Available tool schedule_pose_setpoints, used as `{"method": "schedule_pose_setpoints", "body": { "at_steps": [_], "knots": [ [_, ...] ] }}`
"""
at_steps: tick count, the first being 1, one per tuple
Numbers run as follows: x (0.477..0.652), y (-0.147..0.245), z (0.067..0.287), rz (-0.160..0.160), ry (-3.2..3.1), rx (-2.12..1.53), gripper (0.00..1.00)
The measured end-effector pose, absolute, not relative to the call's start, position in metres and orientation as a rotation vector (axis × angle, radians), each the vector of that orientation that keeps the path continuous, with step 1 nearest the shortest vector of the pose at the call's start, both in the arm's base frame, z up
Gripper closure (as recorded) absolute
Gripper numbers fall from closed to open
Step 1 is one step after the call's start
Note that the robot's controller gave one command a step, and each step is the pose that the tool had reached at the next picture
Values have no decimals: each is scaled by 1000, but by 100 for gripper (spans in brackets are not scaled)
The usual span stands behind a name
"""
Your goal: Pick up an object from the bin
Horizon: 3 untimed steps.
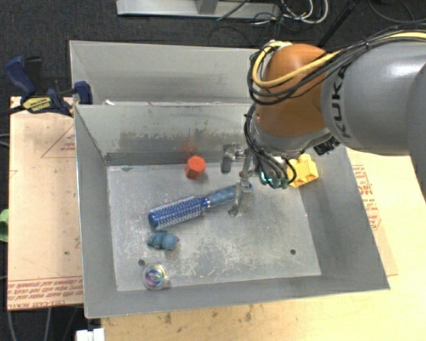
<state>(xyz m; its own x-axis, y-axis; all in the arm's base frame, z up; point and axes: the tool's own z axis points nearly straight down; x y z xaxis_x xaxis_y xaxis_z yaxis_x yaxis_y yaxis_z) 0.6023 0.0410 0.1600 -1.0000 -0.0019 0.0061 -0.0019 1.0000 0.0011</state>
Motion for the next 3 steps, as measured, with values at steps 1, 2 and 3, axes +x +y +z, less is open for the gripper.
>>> {"method": "schedule_pose_setpoints", "body": {
  "at_steps": [1,2,3],
  "knots": [
    [606,47,67,-1,-3114,-384,0],
    [607,47,71,-2,-3119,-384,100],
    [618,49,252,-4,-3128,-383,100]
  ]
}}
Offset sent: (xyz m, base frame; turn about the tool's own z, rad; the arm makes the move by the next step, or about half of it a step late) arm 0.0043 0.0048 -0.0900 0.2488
